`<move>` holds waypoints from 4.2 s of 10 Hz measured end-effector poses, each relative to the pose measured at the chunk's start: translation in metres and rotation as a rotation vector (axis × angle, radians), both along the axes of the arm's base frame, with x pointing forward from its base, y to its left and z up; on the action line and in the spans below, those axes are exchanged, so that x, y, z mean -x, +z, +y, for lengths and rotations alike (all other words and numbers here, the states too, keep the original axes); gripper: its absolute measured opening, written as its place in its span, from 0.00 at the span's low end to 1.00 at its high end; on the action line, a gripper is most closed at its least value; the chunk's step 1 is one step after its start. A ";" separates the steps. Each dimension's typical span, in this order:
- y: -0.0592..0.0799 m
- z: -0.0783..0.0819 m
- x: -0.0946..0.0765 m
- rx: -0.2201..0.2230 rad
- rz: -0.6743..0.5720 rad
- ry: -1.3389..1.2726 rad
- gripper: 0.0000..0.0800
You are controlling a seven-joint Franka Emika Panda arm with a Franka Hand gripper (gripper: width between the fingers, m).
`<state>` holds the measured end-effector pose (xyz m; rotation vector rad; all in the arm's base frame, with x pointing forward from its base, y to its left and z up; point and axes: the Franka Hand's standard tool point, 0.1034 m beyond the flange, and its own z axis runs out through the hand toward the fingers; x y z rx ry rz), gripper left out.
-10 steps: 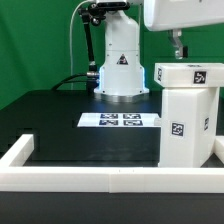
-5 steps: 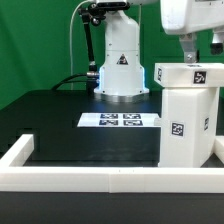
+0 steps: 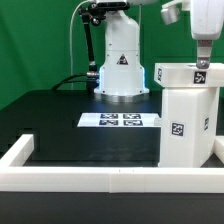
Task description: Assemble cabinet
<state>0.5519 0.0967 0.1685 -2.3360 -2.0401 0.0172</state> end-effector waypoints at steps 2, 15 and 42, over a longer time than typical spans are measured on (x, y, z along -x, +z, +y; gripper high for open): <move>-0.003 -0.003 0.001 -0.002 0.003 0.103 1.00; -0.008 -0.012 0.003 0.005 0.011 -0.143 0.70; -0.010 -0.004 -0.008 -0.023 0.276 -3.250 0.70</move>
Offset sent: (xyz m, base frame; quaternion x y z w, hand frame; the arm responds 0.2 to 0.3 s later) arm -0.0011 -0.0002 -0.0025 -0.0030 0.0069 0.0091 0.9999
